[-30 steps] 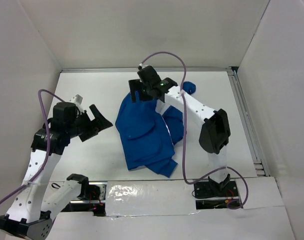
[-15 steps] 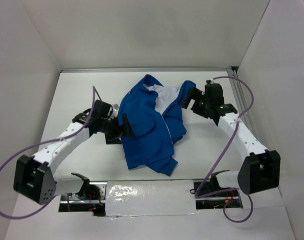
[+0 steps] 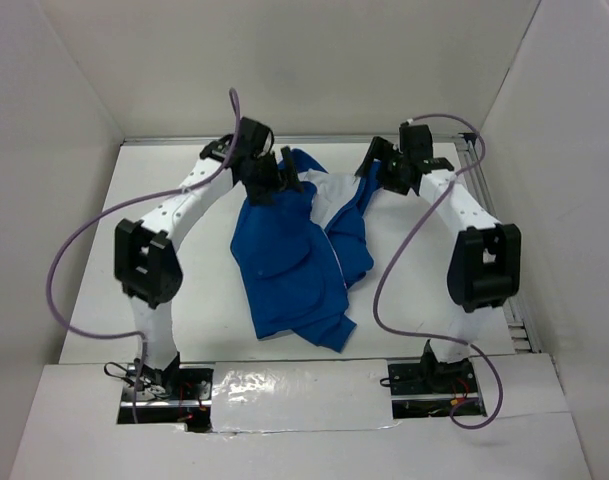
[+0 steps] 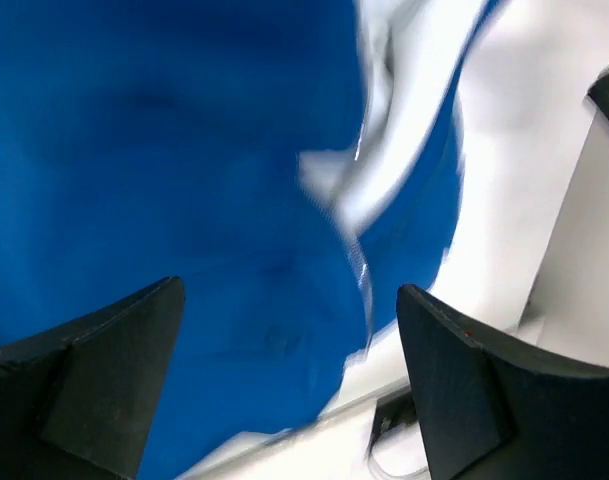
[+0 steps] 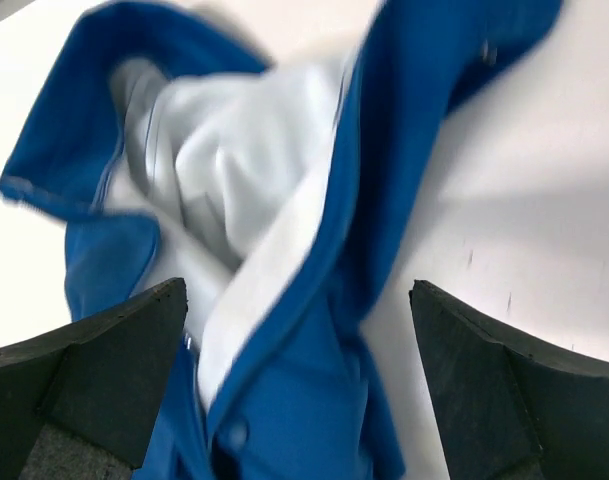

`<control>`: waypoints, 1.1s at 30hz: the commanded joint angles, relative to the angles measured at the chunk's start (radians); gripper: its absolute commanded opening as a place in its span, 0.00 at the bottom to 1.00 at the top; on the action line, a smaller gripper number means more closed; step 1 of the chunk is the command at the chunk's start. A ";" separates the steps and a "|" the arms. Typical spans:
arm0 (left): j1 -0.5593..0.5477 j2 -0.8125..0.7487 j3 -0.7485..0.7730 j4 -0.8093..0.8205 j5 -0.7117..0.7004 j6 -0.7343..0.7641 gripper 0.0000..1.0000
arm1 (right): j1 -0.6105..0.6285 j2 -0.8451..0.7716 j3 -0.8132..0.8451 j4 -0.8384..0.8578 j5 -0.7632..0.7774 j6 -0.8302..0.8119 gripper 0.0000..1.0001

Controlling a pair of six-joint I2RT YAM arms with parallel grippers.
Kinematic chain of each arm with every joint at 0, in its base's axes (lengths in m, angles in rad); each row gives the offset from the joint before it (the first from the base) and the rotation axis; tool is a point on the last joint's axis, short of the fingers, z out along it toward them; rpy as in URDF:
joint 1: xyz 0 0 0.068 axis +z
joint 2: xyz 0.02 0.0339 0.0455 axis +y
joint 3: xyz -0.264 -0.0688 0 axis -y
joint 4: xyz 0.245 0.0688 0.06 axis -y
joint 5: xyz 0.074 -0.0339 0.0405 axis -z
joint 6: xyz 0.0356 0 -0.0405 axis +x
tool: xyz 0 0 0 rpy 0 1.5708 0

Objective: Zip up the jacket

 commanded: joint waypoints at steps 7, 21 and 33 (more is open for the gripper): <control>0.121 0.472 0.535 -0.058 -0.015 0.049 0.99 | 0.017 0.420 0.512 -0.141 0.135 -0.096 1.00; 0.139 0.509 0.606 0.231 0.028 0.045 0.00 | 0.007 0.555 0.754 -0.194 0.242 -0.070 0.00; -0.058 -0.213 0.363 0.088 -0.407 0.249 0.00 | 0.167 -0.462 0.128 0.073 0.612 -0.274 0.00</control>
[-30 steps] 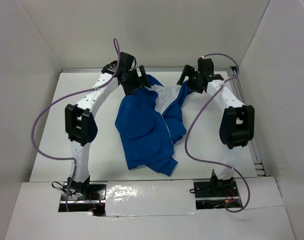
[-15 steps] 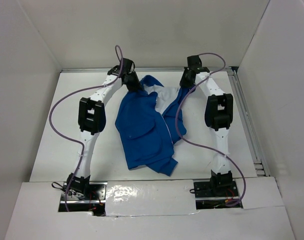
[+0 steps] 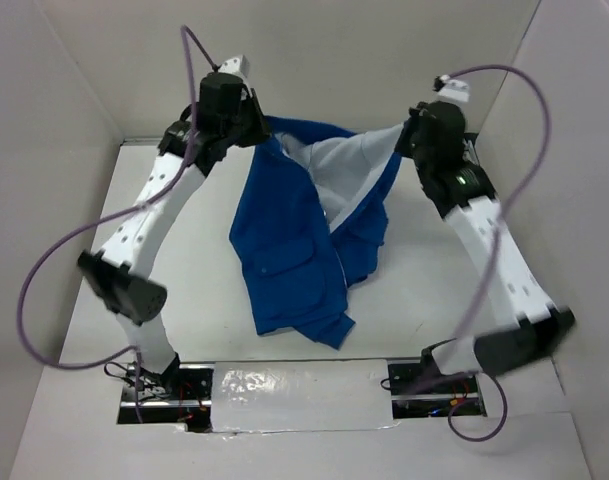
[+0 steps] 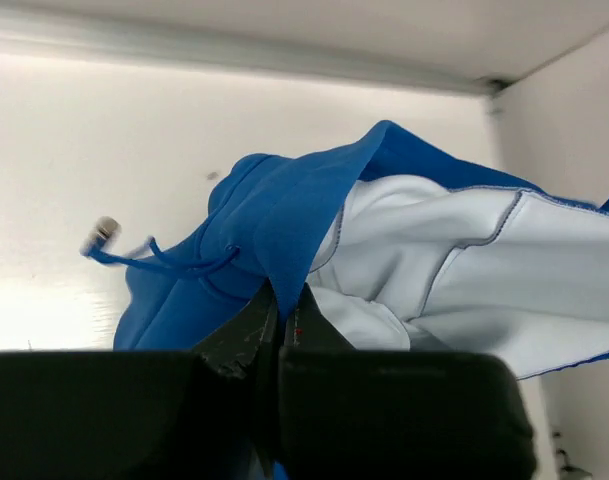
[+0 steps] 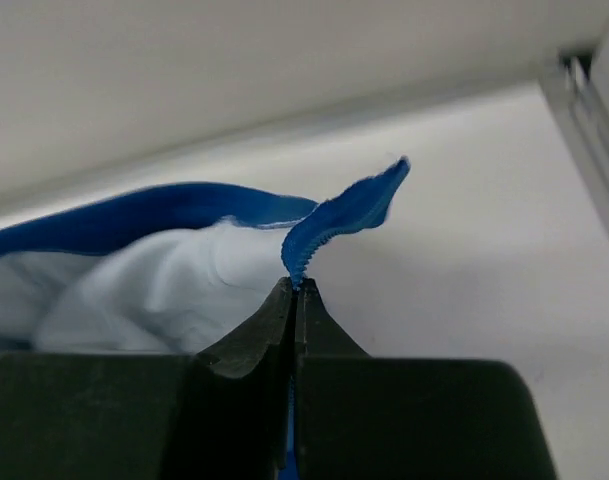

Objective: Zip up the jacket

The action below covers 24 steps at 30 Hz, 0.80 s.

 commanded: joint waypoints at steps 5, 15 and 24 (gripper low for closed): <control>-0.300 -0.440 0.006 0.046 -0.218 0.172 0.00 | 0.179 -0.617 -0.105 0.134 0.118 -0.210 0.00; -0.324 -0.735 0.065 0.193 0.255 0.147 0.00 | 0.232 -0.675 0.341 -0.064 -0.200 -0.265 0.00; -0.324 -0.588 0.046 0.149 0.014 0.173 0.00 | 0.194 -0.466 0.305 -0.042 -0.215 -0.216 0.00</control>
